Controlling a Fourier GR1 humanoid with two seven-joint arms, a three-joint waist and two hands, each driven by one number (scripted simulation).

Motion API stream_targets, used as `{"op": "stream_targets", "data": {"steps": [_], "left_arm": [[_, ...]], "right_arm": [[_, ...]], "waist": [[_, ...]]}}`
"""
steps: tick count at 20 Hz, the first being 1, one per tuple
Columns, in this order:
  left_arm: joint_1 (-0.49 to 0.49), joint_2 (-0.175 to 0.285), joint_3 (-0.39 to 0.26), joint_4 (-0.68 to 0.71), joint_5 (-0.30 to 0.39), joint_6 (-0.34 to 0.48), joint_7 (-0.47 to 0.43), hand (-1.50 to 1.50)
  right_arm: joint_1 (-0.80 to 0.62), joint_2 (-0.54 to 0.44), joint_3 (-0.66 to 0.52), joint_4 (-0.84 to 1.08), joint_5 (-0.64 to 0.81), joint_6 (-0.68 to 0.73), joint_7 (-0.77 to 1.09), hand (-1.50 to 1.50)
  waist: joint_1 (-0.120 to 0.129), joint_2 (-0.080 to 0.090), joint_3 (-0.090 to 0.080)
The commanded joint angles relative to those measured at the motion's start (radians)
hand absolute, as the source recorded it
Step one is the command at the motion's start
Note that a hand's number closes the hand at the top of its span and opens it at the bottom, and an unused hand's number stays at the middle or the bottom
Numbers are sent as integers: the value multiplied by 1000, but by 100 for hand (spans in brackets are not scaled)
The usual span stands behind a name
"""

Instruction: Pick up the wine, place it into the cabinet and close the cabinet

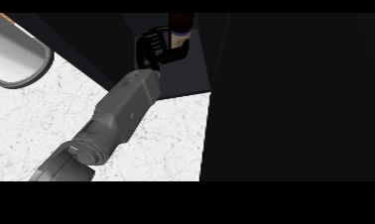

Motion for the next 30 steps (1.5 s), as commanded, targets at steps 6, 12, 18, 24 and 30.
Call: {"op": "stream_targets", "data": {"steps": [6,12,18,24,30], "left_arm": [[-62,56,-44,54,-56,57,20,150],[-39,90,-129,68,-144,164,1,150],[-12,102,-158,68,-175,271,28,150],[19,120,-186,68,-205,302,61,150],[19,139,-189,68,-210,200,89,-150]], "right_arm": [[5,8,-4,-4,-26,8,-13,-150],[4,4,-8,-14,-14,16,-31,-150],[-12,12,-3,-26,-31,4,-5,-150],[2,17,14,-21,-25,21,-21,-150],[5,20,30,-15,0,26,-38,-150]], "waist": [[7,8,2],[-2,15,1],[-16,16,-1],[-17,24,-1],[-7,24,-3]]}}
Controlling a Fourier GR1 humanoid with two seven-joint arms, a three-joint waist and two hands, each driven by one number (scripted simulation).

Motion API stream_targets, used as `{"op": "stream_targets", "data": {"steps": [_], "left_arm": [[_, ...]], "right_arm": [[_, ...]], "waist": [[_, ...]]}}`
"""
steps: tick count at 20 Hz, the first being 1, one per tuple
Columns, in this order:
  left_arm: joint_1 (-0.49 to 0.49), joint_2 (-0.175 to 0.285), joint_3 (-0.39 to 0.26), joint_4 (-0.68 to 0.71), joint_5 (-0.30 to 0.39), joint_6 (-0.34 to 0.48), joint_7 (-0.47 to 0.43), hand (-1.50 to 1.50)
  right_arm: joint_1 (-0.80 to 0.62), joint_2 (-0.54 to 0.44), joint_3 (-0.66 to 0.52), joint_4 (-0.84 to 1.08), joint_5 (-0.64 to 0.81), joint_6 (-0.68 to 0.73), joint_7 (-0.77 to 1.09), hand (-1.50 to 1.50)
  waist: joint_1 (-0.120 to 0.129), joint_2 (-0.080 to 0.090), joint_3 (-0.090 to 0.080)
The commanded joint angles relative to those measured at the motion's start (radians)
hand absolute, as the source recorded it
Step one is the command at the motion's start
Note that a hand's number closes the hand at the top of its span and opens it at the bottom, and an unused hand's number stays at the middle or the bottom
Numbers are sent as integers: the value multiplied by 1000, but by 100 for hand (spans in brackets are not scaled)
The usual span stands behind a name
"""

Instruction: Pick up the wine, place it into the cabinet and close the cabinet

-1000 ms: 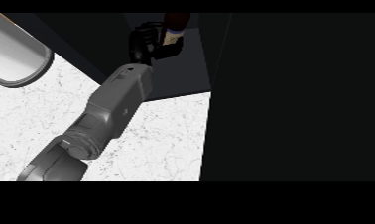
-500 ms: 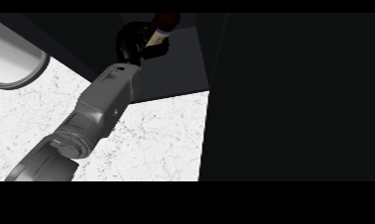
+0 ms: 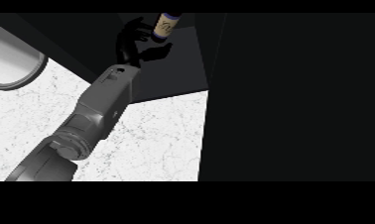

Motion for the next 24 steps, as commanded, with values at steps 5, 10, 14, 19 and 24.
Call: {"op": "stream_targets", "data": {"steps": [5,10,14,19,24], "left_arm": [[24,47,-2,13,-5,-45,38,-150],[22,80,-12,13,-15,-80,16,-150],[-4,81,-27,3,-31,-109,-7,-150],[-11,71,-59,-22,-61,-293,-4,-150],[33,65,26,-140,23,-524,-146,-150]], "right_arm": [[1,-1,-14,-9,-19,-1,5,-150],[6,1,-5,-21,-19,5,5,-150],[10,3,-6,1,-10,5,-2,-150],[12,9,-2,-21,-8,-9,8,-150],[15,-7,-24,-48,-14,-21,37,-150]], "waist": [[10,0,-2],[10,2,-2],[26,-6,-1],[47,-24,-1],[83,-41,-2]]}}
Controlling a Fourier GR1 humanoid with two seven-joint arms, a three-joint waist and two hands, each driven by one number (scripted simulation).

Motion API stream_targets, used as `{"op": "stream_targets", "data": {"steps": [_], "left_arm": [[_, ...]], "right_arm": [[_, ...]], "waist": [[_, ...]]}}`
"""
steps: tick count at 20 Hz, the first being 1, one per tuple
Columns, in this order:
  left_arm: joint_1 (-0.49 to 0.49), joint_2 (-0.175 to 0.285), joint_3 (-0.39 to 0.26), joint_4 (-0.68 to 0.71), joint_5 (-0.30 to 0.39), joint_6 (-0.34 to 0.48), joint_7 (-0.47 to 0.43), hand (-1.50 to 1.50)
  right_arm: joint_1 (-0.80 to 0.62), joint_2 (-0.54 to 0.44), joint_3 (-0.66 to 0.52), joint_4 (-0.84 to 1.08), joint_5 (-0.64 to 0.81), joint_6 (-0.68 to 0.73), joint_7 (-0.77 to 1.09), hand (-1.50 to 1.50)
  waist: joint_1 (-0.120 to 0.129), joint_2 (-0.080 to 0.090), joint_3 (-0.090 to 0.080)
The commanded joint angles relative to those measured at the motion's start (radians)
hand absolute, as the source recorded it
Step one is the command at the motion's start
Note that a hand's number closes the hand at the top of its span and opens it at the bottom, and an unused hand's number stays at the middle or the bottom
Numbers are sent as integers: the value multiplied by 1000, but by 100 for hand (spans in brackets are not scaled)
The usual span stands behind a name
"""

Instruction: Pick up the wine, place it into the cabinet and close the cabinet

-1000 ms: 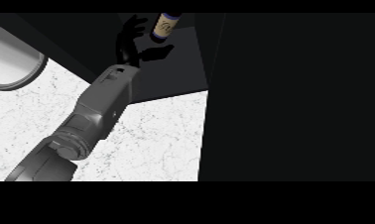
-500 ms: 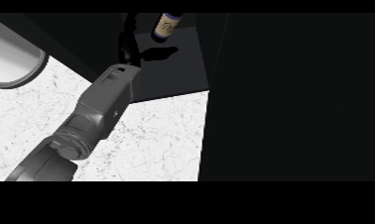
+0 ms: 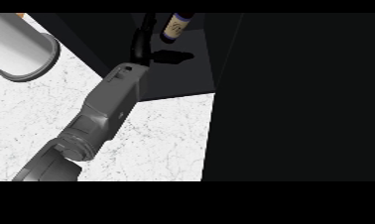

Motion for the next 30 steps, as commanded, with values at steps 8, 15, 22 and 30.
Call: {"op": "stream_targets", "data": {"steps": [8,15,22,30], "left_arm": [[13,36,83,-119,65,-346,-95,-150],[22,-14,55,-237,24,-288,-15,-150],[183,-53,-44,-564,-28,-220,86,-150],[369,-70,-277,-1042,20,92,285,-150]], "right_arm": [[72,-3,36,-103,68,-54,63,-150],[-9,-48,37,-92,92,-104,143,-150],[-49,-48,50,-40,126,-133,134,-150],[-15,-54,-6,27,52,-79,51,-150]], "waist": [[99,-50,10],[130,-63,11],[153,-67,11],[144,-62,12]]}}
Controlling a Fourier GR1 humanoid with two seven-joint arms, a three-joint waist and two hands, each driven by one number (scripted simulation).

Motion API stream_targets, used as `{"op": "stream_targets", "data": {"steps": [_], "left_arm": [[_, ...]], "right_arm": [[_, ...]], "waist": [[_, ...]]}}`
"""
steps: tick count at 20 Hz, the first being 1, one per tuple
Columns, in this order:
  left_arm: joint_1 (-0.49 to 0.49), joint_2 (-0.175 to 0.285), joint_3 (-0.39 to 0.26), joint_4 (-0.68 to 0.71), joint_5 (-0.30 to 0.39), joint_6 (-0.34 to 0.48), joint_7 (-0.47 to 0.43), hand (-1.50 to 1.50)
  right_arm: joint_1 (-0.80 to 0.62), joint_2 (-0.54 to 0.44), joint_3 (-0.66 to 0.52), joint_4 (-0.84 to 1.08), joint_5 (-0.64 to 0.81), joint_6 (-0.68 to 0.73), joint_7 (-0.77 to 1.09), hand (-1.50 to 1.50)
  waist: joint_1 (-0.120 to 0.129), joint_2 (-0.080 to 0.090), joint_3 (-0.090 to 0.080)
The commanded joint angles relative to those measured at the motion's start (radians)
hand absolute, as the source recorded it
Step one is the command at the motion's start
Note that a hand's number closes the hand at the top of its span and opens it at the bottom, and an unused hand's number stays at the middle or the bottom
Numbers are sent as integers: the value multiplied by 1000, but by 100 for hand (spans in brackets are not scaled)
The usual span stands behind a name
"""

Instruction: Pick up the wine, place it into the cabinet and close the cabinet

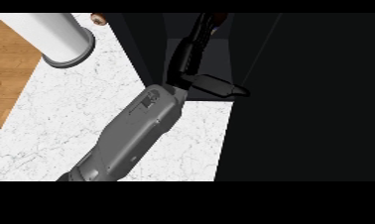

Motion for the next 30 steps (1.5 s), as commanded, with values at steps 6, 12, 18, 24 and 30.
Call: {"op": "stream_targets", "data": {"steps": [6,12,18,24,30], "left_arm": [[230,-1,-211,-441,-17,316,73,-150],[459,14,-304,-685,-94,389,96,-150],[650,76,-380,-835,-126,363,78,150],[792,277,-350,-1020,-81,201,58,150],[920,418,-340,-1122,-58,110,6,150]], "right_arm": [[-78,-16,15,-53,0,-47,92,-150],[-61,-13,30,-43,30,-47,67,-150],[46,-1,41,-111,7,-25,51,-150],[-11,19,110,-44,61,-35,20,-150],[-15,-5,191,-85,-52,73,18,150]], "waist": [[-16,4,-1],[-7,7,-1],[-16,10,0],[-10,12,-1],[-8,12,-1]]}}
